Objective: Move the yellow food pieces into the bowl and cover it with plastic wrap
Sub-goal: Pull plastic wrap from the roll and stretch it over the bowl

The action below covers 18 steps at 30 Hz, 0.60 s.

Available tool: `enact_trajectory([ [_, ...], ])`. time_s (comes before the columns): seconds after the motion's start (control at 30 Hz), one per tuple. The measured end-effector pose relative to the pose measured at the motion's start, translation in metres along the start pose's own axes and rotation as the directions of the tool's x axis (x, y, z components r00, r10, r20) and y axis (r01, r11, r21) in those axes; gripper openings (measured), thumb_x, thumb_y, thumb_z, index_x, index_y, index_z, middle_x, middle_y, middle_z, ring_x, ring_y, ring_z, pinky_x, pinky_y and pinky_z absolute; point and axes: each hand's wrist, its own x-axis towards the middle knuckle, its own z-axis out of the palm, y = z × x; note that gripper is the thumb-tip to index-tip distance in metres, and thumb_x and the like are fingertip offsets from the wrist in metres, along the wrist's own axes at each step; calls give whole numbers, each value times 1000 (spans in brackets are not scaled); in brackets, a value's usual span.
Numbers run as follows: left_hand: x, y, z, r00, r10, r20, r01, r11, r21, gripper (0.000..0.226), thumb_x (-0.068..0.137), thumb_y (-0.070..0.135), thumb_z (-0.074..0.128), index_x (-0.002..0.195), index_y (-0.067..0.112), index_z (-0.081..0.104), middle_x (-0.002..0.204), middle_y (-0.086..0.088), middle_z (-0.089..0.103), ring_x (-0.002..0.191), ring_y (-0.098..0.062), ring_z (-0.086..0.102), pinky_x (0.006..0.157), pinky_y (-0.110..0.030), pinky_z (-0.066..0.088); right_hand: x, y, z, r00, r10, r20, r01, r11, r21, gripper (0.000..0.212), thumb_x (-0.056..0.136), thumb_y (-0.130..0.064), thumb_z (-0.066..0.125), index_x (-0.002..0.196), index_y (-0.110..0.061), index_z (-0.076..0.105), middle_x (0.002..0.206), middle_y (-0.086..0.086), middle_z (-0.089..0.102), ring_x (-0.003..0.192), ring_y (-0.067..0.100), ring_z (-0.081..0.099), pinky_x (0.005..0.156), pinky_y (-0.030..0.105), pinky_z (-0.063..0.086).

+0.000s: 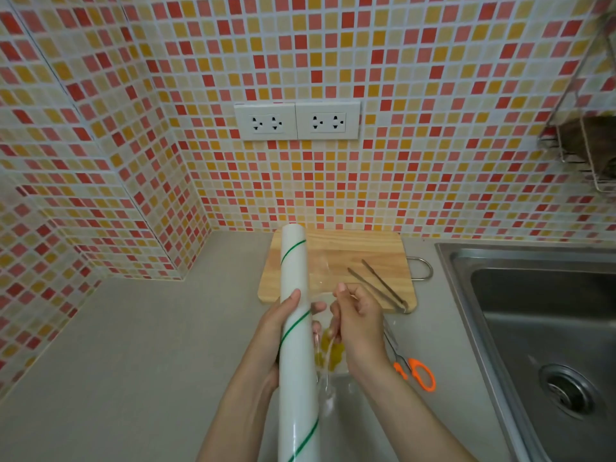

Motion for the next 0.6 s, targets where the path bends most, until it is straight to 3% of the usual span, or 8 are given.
enact_trajectory([
  [0.17, -3, 11, -5, 980, -88, 178, 105, 991, -87, 54, 70, 46, 64, 101, 3, 72, 59, -6, 61, 42, -13, 58, 45, -21, 51, -35, 3, -18, 920, 259, 293, -292, 954, 73, 41, 89, -43, 52, 92, -6, 68, 72, 8, 68, 64, 22, 63, 51, 28, 50],
  [0.3, 4, 19, -15, 984, -54, 168, 74, 991, -116, 61, 67, 48, 67, 108, 2, 70, 62, -6, 59, 44, -10, 55, 47, -18, 49, -71, 11, -31, 755, 290, 589, -373, 928, 21, 26, 67, -27, 70, 76, -4, 62, 61, 5, 67, 53, 18, 63, 51, 29, 54],
  [0.33, 5, 19, -15, 983, -53, 174, 75, 990, -121, 61, 67, 48, 67, 108, 2, 70, 63, -6, 60, 44, -9, 55, 48, -18, 49, -75, 13, -32, 734, 276, 620, -354, 935, 3, 20, 69, -20, 69, 74, -4, 58, 60, 5, 67, 54, 18, 64, 54, 28, 55],
  [0.43, 3, 22, -17, 982, -16, 190, 46, 987, -154, 54, 72, 47, 64, 101, 3, 73, 72, -9, 64, 45, -10, 56, 45, -19, 51, -77, 15, -35, 760, 255, 598, -314, 950, -7, 14, 85, 2, 56, 74, -2, 48, 61, 9, 63, 53, 20, 64, 56, 30, 56],
  [0.5, 1, 29, -22, 985, 48, 165, -16, 982, -186, 55, 71, 44, 65, 105, 2, 70, 85, -11, 71, 49, -10, 60, 46, -21, 53, -73, 11, -44, 750, 273, 602, -350, 937, 11, 15, 86, 3, 53, 73, -3, 46, 60, 11, 60, 51, 23, 64, 54, 31, 55],
  [0.6, -3, 34, -27, 988, 143, 55, -139, 988, -72, 66, 74, 38, 62, 128, 1, 50, 105, -14, 72, 54, -14, 65, 45, -23, 53, -63, 4, -70, 688, 277, 671, -390, 921, 19, 15, 84, -4, 61, 73, -4, 49, 63, 11, 63, 57, 26, 65, 60, 32, 55],
])
